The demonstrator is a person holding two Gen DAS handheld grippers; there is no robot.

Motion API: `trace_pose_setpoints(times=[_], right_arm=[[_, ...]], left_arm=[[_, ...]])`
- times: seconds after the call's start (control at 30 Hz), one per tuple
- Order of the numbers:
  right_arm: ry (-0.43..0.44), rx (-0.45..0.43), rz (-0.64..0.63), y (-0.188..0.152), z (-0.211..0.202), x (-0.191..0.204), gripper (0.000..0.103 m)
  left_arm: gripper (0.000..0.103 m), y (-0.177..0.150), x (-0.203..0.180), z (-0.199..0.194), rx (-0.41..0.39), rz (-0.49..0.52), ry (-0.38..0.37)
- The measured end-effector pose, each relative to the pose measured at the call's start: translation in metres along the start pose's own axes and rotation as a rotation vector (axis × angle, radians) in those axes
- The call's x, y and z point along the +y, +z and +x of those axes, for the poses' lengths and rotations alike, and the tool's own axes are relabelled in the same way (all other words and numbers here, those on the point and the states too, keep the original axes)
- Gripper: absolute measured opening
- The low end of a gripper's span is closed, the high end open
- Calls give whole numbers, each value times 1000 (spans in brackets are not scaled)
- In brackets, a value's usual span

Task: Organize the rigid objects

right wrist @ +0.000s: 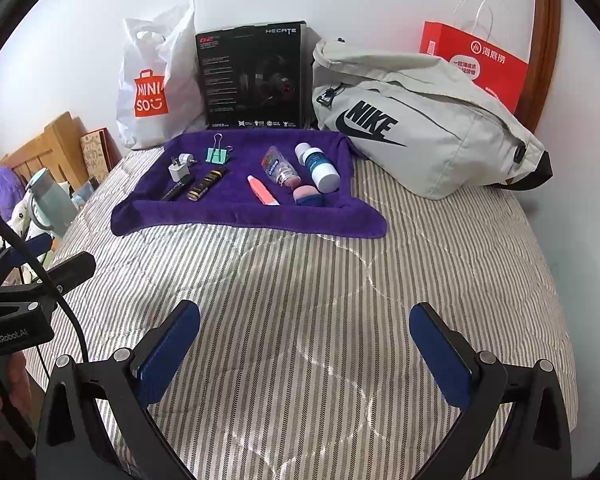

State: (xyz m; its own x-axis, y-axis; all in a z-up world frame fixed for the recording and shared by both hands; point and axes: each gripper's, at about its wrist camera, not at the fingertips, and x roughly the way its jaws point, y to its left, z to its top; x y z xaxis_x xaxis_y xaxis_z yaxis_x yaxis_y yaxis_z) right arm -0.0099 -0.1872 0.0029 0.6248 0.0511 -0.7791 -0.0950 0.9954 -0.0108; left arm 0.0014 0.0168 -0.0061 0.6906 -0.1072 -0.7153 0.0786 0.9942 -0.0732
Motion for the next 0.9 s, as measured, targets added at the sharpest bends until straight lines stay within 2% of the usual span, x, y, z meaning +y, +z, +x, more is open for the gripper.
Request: trace_pose_setpoints(times=[0.77,0.9], right_arm=[[-4,-5,4,-1,-1,-3,103],[-6,-5,-1,-2,-1,-3,103]], left_arm=[[103,1,-2,-2,5,-5,12],[103,1,-4,-5,-8,5,-5]])
